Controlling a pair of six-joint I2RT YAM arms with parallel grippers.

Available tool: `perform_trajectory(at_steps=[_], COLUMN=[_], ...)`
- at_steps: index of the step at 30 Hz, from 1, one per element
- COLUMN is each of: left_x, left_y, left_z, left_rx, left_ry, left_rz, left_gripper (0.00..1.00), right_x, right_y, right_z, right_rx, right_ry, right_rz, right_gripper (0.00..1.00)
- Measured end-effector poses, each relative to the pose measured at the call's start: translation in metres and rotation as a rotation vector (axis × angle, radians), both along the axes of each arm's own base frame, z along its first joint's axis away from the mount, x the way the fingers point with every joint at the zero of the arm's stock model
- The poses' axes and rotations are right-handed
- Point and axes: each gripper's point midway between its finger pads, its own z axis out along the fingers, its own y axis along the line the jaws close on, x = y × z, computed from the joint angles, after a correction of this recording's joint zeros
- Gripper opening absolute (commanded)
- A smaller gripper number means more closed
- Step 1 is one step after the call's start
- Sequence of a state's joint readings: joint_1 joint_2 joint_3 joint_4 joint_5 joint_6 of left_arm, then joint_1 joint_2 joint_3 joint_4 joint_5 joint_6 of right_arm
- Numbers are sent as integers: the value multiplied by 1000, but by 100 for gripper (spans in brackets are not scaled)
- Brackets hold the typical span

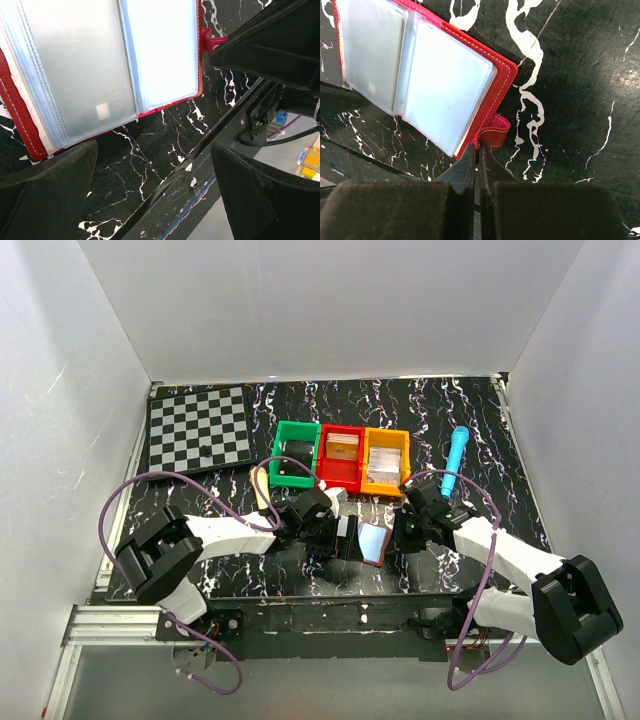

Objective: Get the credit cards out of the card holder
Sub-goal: Remove the credit card from the card holder.

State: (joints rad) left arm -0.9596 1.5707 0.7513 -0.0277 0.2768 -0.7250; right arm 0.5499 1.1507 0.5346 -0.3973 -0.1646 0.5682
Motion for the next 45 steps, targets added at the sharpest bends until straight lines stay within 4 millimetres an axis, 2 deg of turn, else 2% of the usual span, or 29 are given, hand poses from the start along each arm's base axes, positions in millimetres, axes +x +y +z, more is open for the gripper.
perform_trajectory(at_steps=[6, 19, 27, 31, 36, 45], left_x=[2, 7, 25, 34, 33, 31], left_y=[-2, 0, 2, -4, 1, 2], left_z=[8, 10, 41, 37, 13, 8], left_rx=[-22, -11, -71, -48, 20, 37], left_ry=[-18, -44, -122, -124, -87, -85], left_rz=[-1, 23, 85, 87, 88, 74], left_gripper=[97, 98, 98, 98, 98, 96], right_x=[0, 0, 0, 0, 0, 0], right_y=[0, 0, 0, 0, 0, 1], right_z=[1, 1, 1, 1, 3, 3], right_rx=[1, 1, 2, 2, 5, 8], right_ry=[-2, -2, -3, -3, -9, -8], right_rz=[-1, 0, 0, 0, 0, 2], right_gripper=[1, 1, 1, 1, 1, 1])
